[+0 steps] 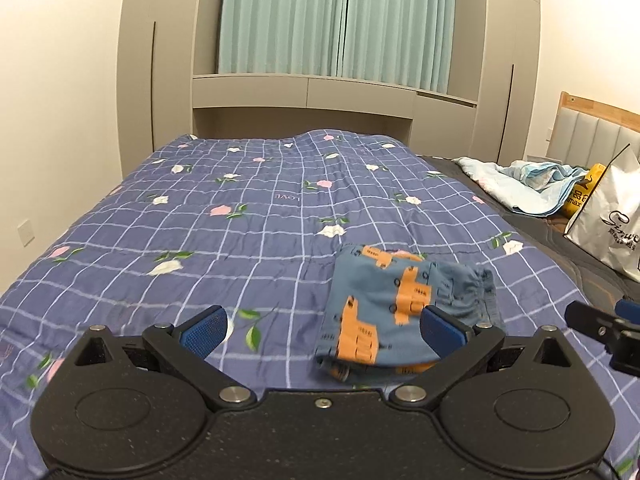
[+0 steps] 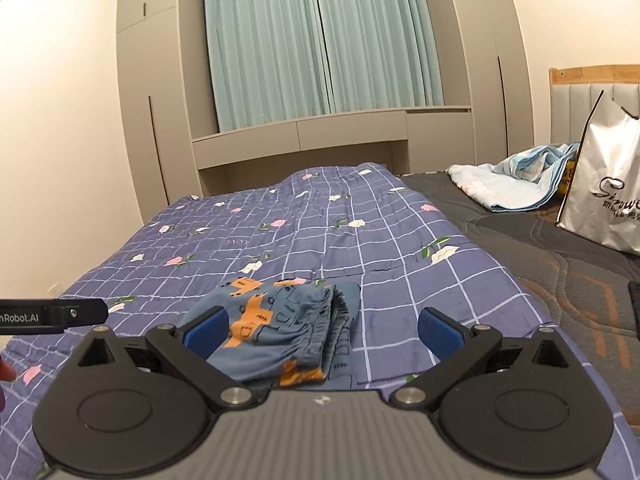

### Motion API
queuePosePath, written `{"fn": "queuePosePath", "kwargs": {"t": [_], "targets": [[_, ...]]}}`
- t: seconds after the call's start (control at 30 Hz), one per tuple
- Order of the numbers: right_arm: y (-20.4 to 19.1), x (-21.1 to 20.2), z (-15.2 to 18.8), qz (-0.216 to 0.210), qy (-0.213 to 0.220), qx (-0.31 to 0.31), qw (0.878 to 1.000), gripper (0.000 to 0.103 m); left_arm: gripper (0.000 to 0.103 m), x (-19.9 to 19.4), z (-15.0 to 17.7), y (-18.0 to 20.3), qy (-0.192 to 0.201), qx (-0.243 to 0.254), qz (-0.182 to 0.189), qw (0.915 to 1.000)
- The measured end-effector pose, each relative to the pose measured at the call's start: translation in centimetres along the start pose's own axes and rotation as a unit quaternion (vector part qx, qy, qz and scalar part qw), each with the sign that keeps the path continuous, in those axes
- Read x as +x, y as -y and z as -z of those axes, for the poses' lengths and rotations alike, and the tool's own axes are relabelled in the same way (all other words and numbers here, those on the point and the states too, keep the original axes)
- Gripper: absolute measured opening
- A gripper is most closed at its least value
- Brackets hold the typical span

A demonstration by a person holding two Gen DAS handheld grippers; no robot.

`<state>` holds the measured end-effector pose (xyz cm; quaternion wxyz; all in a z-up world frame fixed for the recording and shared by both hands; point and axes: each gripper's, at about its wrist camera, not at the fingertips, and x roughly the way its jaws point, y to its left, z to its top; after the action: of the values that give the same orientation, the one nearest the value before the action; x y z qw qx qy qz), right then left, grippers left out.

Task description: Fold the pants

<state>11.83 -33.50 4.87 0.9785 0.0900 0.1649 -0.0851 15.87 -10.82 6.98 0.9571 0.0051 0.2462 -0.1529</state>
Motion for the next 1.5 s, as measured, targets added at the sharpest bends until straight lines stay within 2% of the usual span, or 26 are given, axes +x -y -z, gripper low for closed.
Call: {"fn": "queuePosePath", "kwargs": {"t": [0.3,0.6,0.83,1.5], "targets": [[-1.6,-5.2,3.0,-0.015,0.001,-0.028,0.999,0.103,0.102,-4.8,4.7,-1.1,0.0,0.002,-0.019,0.9998],[-2.8,-8.1,6.5,-0.023,0.002,-0.042,0.999,0.103,0.102,-7.5,8.8,-2.1,-0.004,-0.015,-0.033,0.9993],[-3.1,-8.8,8.1,-0.027,0.006,-0.047,0.998,0.103,0.102,-8.4,9.9,-2.5,0.003,-0.019,-0.047,0.9987],[-2.8,-8.0,8.6,-0.032,-0.011,-0.039,0.999,0.103,0.102,-7.7,10.8,-2.4,-0.01,-0.018,-0.047,0.9987]]}}
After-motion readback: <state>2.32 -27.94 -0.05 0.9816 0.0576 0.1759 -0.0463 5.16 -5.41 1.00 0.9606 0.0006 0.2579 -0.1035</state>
